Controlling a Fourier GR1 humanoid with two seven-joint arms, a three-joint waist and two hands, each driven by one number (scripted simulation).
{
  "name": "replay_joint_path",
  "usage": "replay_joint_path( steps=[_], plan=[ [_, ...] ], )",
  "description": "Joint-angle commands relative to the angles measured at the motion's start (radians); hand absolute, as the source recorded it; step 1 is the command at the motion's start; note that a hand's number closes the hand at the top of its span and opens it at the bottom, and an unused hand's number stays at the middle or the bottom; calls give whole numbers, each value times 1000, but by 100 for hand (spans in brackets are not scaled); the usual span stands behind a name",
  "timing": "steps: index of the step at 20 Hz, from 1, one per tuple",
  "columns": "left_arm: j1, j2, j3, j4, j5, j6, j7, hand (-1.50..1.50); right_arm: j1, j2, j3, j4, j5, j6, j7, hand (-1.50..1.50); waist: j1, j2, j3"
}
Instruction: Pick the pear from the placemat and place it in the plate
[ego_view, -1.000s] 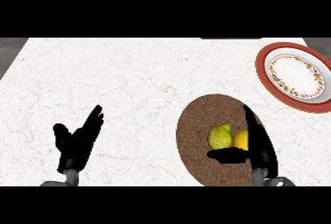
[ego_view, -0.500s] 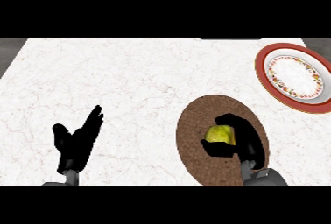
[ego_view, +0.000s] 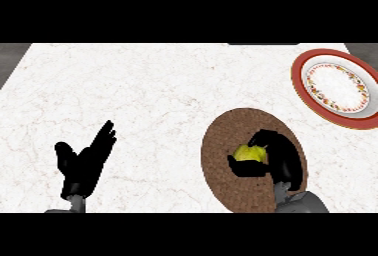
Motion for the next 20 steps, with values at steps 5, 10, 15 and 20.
replay_joint_path(
  steps=[5,10,15,20],
  plan=[
    [5,-15,-14,16,-19,10,13,0,-178,-29,172,5,200,76,-96,150,14,8,-2],
    [30,-30,-33,-8,-37,26,36,0,-129,-42,142,-111,332,-119,-130,150,-3,5,-1],
    [8,-37,-23,20,-32,12,30,0,-94,-6,46,-193,323,-194,-90,150,-6,7,-1],
    [-35,-41,5,45,-31,20,32,0,-77,-10,-90,-215,213,-277,-134,150,-7,9,-1]
  ],
)
